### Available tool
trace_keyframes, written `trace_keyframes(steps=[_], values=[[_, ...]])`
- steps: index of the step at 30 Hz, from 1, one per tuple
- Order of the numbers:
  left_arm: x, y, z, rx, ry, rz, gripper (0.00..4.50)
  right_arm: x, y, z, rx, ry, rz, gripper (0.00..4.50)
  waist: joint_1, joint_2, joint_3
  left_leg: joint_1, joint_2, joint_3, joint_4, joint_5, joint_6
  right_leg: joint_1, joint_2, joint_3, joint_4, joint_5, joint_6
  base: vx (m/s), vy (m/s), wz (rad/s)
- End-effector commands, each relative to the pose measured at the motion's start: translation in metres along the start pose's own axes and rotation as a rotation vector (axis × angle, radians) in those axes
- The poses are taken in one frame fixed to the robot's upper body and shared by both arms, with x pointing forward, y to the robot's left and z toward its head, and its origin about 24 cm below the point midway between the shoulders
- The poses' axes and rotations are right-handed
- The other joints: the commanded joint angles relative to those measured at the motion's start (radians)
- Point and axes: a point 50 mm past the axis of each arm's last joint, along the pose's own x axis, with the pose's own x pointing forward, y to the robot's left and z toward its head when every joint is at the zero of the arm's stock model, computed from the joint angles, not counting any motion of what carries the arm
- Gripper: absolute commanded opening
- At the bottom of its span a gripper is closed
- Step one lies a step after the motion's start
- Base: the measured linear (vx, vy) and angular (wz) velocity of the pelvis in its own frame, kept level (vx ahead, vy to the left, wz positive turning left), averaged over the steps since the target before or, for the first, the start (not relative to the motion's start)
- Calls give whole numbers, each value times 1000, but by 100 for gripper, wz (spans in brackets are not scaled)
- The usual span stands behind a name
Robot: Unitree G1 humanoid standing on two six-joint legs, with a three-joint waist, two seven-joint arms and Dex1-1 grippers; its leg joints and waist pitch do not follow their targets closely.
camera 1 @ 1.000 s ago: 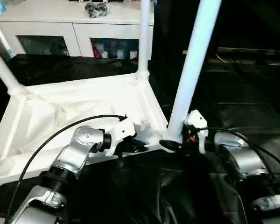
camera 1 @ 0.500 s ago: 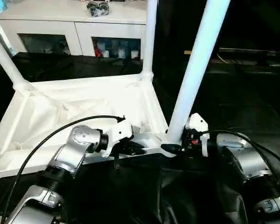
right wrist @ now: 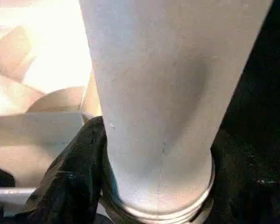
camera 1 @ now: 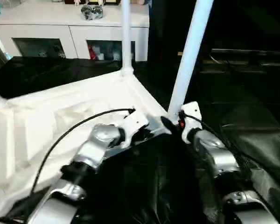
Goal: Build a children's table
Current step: Rotate leg to tighten
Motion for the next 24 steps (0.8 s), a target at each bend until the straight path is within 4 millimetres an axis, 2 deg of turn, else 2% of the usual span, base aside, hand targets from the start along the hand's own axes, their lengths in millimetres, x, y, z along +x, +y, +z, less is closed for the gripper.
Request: trace_keyframes(steps=[1, 2, 3, 6, 8, 11, 13, 15, 17, 18, 21, 23, 24], values=[[21, -20, 27, 20, -106, -64, 0, 14, 51, -6, 30, 23, 216, 323, 1, -6, -54, 31, 62, -41, -85, -250, -9, 18, -69, 32, -85, -127, -214, 0, 0, 0], [20, -20, 27, 24, -112, -78, 0, 12, 50, -5, 33, 16, 232, 337, 1, -6, -54, 32, 62, -41, -84, -247, -5, 18, -69, 32, -85, -120, -214, 0, 0, 0], [19, -20, 26, 27, -114, -88, 0, 11, 48, -4, 25, 14, 245, 339, 2, 0, -55, 32, 62, -41, -84, -238, 0, 19, -68, 31, -83, -104, -217, 0, 0, 0], [10, -18, 23, 56, -138, -121, 0, 3, 34, -2, -43, 24, 274, 372, 1, 0, -58, 31, 62, -40, -82, -228, 10, 23, -67, 29, -81, -72, -223, 0, 0, 0], [6, -15, 22, 69, -146, -120, 0, 0, 27, -1, -69, 34, 290, 372, 2, -2, -60, 28, 62, -39, -78, -191, 32, 28, -68, 29, -76, -9, -235, 0, 0, 0], [-5, -13, 17, 74, -154, -167, 0, -12, 10, 2, -121, 48, 377, 372, 6, -8, -62, 26, 62, -36, -71, -153, 67, 31, -68, 27, -72, 37, -253, 0, 0, 0], [-12, -11, 12, 88, -147, -195, 0, -19, 4, 1, -151, 71, 440, 372, 9, -7, -61, 23, 63, -36, -70, -145, 78, 32, -70, 26, -70, 35, -257, 0, 0, 0], [-17, -11, 10, 92, -143, -218, 0, -23, 1, 0, -169, 86, 476, 372, 14, -3, -61, 28, 67, -34, -70, -146, 81, 26, -67, 23, -70, 12, -260, 0, 0, 0], [-22, -11, 7, 94, -140, -248, 0, -28, -1, 0, -182, 102, 526, 372, 17, -6, -59, 27, 68, -33, -72, -160, 75, 26, -65, 22, -71, -10, -261, 0, 0, 0], [-27, -11, 5, 96, -140, -283, 0, -34, -4, 1, -188, 111, 576, 372, 17, -10, -59, 27, 70, -34, -74, -163, 72, 26, -67, 23, -70, -18, -260, 0, 0, 0], [-32, -10, 3, 98, -133, -312, 0, -39, -6, 2, -193, 119, 618, 372, 19, -9, -59, 28, 69, -33, -73, -162, 73, 25, -66, 22, -68, -23, -263, 0, 0, 0], [-36, -8, 1, 94, -126, -329, 0, -44, -7, 1, -199, 141, 673, 372, 18, -15, -59, 28, 68, -32, -71, -159, 76, 24, -67, 23, -68, -24, -267, 0, 0, 0], [-37, -7, 1, 96, -125, -334, 0, -45, -7, 0, -203, 147, 689, 372, 22, -13, -59, 27, 69, -32, -70, -152, 80, 25, -70, 24, -68, -21, -267, 0, 0, 0]])
